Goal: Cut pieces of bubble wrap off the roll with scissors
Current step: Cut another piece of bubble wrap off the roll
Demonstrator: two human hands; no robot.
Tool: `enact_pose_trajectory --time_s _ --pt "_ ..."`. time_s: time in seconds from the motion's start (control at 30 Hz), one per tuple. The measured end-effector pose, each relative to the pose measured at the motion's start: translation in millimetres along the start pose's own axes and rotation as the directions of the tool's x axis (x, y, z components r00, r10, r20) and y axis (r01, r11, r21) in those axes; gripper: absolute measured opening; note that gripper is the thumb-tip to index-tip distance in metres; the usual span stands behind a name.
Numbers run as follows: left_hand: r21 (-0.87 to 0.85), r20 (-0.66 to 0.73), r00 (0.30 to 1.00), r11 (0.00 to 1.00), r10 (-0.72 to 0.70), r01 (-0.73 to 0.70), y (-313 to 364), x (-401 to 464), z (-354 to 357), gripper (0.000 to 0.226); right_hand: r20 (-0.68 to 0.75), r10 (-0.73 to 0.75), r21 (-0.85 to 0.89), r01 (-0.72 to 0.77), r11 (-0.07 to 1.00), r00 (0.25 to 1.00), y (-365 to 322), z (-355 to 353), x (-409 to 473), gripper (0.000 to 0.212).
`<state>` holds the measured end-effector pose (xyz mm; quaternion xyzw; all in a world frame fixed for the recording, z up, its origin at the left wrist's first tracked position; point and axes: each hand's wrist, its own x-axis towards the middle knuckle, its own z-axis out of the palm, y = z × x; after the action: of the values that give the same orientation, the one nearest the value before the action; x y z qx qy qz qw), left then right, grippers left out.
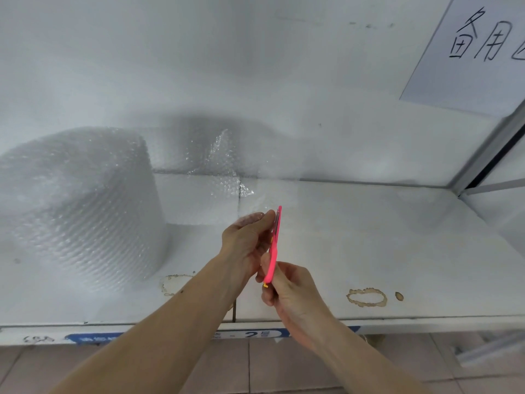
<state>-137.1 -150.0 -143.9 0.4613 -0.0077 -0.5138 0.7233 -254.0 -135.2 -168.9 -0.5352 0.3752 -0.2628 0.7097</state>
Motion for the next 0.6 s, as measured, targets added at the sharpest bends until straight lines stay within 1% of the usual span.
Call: enact_pose_trajectory --time_s 0.3,0.47,0.6 --pt "0.012 0.021 1.0 1.0 0.015 -0.016 -0.7 1.8 -2.3 0.029 0.027 0.026 0.027 -0.027 0.999 0.999 -8.2 0.1 0.5 0.054" --pt "-0.001 0.032 0.999 1.0 0.011 -0.011 -0.9 3.5 -2.7 0.023 0.016 0.018 0.075 -0.019 0.997 1.0 -9.8 -0.2 0.8 0.047" --pt "-0.014 0.028 1.0 1.0 0.014 -0.013 -2.1 4.9 -1.9 0.022 -0.002 0.007 0.093 -0.006 0.996 1.0 -8.5 0.2 1.2 0.042"
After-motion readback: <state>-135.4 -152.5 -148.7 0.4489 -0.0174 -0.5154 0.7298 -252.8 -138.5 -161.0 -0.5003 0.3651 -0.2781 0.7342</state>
